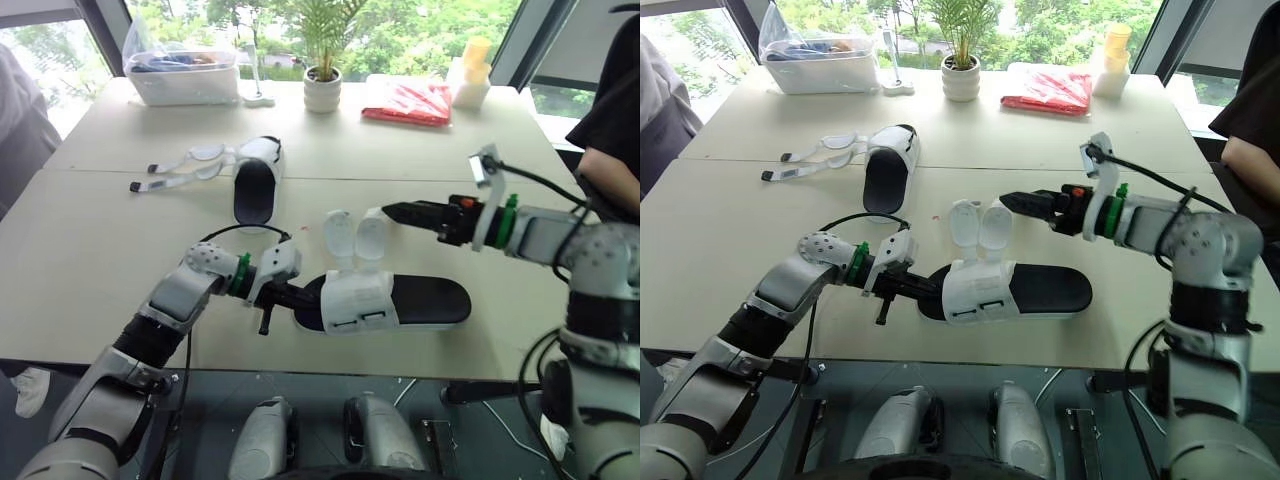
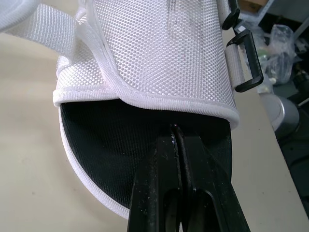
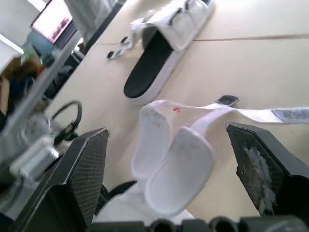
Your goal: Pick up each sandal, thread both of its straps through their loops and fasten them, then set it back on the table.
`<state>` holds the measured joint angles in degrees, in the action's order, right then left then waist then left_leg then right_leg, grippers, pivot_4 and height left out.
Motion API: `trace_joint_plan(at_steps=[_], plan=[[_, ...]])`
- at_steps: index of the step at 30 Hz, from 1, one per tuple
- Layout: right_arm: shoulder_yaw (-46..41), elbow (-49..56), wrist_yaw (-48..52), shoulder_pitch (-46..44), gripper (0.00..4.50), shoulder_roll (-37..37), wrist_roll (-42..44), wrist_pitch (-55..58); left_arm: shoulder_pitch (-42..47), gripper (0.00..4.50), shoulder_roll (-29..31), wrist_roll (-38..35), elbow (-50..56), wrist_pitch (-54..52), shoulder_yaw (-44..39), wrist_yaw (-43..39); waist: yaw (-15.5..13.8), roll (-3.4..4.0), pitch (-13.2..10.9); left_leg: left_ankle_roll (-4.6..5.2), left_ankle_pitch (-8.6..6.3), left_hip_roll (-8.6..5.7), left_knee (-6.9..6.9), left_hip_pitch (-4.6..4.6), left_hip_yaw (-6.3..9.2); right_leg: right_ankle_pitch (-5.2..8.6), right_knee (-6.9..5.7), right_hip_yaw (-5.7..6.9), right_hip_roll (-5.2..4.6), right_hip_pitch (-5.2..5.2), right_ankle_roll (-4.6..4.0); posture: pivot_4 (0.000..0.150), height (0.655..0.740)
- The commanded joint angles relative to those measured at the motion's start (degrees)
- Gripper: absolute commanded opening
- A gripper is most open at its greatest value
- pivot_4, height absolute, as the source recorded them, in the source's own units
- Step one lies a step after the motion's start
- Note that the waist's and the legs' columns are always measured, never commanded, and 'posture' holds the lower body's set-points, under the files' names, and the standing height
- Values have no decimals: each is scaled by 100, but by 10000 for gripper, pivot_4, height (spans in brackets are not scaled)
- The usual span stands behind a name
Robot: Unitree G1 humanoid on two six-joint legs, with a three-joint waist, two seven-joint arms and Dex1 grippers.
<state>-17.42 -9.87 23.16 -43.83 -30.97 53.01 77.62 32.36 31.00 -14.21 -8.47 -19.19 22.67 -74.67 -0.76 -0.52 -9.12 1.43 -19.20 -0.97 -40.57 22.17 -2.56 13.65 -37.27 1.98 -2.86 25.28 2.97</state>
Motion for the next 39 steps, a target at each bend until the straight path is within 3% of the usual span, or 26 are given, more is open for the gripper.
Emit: trace_joint_plan(at_steps=[1,7,13,17,20,26,27,36,39], plan=[[-698,-1251,-815,-667,41618,279,-175,290,40,587,-105,480,-383,86,102,404,-4,5,3,2,2,-2,0,1,-3,0,-2,1,-7,0,0,1500,7241],[-1292,-2861,-1673,-1307,41618,642,-561,-73,-95,587,-91,457,-235,218,-19,431,39,17,10,4,3,-6,0,6,-7,-2,-1,1,-14,-1,3,1500,7241],[-1610,-3223,-1941,-1430,41618,964,-630,-189,-222,587,-29,391,51,113,-125,416,143,23,13,6,4,-6,10,6,-8,-5,-2,1,-14,4,9,1500,7241],[-1750,-3593,-2176,-1430,41618,1195,-876,-1070,-228,587,-7,359,132,60,-153,423,161,24,13,6,4,-6,17,5,-8,-9,-2,1,-14,5,16,1500,7241],[-1939,-3978,-2200,-1541,33251,1233,-870,-1554,-242,0,9,358,158,46,-158,424,159,24,13,7,6,-6,21,4,-12,-10,-1,1,-14,6,17,1500,7241],[-1878,-4232,-1939,-1620,2278,1235,-942,-1869,-297,0,73,359,214,46,-167,403,177,24,13,6,9,-6,33,2,-14,-10,3,1,-14,7,17,1500,7241],[-1868,-4178,-1839,-1640,430,1203,-890,-1776,-283,0,78,362,187,56,-169,398,178,24,13,5,11,-6,36,1,-14,-10,4,1,-14,7,17,1500,7241],[-1422,-3490,-1138,-1534,430,1037,-934,-1054,-170,0,-5,394,11,102,-158,429,172,24,13,4,17,-6,45,-1,-14,-10,7,1,-14,9,17,1500,7241],[-882,-2957,-608,-1335,430,978,-1116,-1114,-167,0,-29,404,-3,122,-141,428,160,24,13,4,17,-6,45,-1,-14,-10,8,1,-16,9,16,1500,7241]])
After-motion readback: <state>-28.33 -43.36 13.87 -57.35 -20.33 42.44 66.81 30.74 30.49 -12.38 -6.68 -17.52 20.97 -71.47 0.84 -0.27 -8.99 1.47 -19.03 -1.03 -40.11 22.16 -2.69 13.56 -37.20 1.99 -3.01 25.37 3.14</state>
